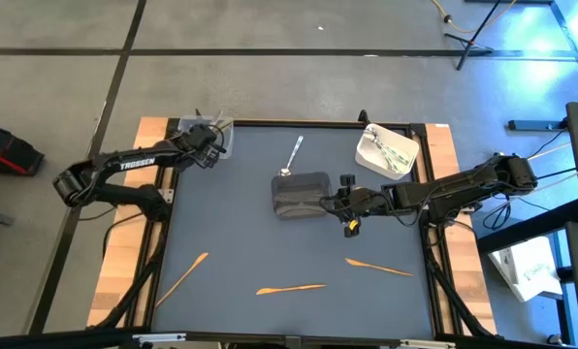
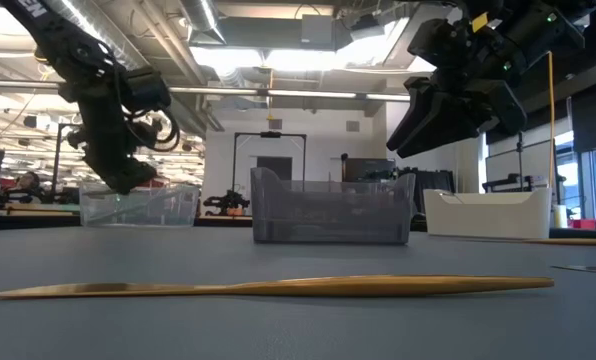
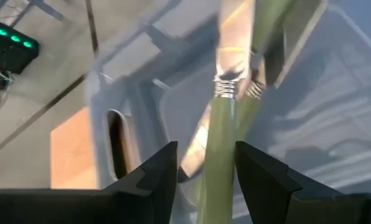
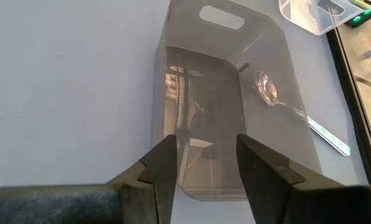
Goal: Sort silverware by color (type)
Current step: Put the green knife into the transparent bin
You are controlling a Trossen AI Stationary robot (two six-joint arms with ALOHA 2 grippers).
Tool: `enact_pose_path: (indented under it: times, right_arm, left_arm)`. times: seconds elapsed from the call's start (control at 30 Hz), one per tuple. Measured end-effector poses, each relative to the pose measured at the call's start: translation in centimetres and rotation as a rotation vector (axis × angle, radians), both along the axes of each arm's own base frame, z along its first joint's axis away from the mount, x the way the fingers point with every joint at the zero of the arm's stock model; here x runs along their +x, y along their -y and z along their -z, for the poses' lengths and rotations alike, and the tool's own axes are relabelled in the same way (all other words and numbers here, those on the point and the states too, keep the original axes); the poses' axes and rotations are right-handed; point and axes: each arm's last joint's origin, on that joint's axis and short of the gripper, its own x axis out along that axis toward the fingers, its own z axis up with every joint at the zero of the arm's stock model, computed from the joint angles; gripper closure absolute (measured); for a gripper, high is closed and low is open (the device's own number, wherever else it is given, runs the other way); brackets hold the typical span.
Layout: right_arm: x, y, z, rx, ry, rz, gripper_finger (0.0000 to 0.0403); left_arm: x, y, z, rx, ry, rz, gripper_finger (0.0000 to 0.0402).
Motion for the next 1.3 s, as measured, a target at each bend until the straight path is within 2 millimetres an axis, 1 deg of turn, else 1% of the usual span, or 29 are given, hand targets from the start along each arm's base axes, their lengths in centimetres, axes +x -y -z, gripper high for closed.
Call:
enact_pose_path:
  times: [0.2,0.3,0.4,0.57,0.6,0.73,0.9,1.03,1.17,1.3]
  right_arm:
    - [0.0,0.0,0.0,0.001,0.004,0.000,0.0249]
    - [0.0,0.0,0.0,0.000,0.005,-0.001,0.0249]
    - [0.0,0.0,0.0,0.001,0.005,-0.001,0.0249]
    - [0.0,0.0,0.0,0.000,0.005,0.000,0.0249]
    - [0.0,0.0,0.0,0.000,0.005,-0.001,0.0249]
    - [0.0,0.0,0.0,0.000,0.005,0.000,0.0249]
    - [0.0,0.0,0.0,0.001,0.005,0.000,0.0249]
    - [0.0,0.0,0.0,0.002,0.002,0.001,0.0249]
    - [0.0,0.0,0.0,0.003,-0.002,0.002,0.0249]
    - [0.0,0.0,0.0,0.003,-0.002,0.003,0.0249]
  left_arm:
    - [0.3,-0.4,0.9,-0.016,-0.039,-0.007,0.0248]
    - [0.4,-0.5,1.1,-0.012,-0.062,-0.012,0.0258]
    - [0.5,-0.4,1.2,-0.014,-0.069,-0.006,0.0289]
    - [0.5,-0.3,1.3,-0.024,-0.083,0.009,0.0368]
    - [0.5,-0.3,1.3,-0.026,-0.091,0.017,0.0377]
    - [0.5,-0.2,1.0,-0.027,-0.083,0.037,0.0378]
    - [0.5,0.1,0.2,0.005,-0.058,0.056,0.0375]
    - [0.6,0.4,-1.0,0.068,0.002,0.069,0.0375]
    - [1.1,0.5,-2.2,0.144,0.079,0.113,0.0374]
    - [1.6,0.3,-2.9,0.201,0.114,0.154,0.0374]
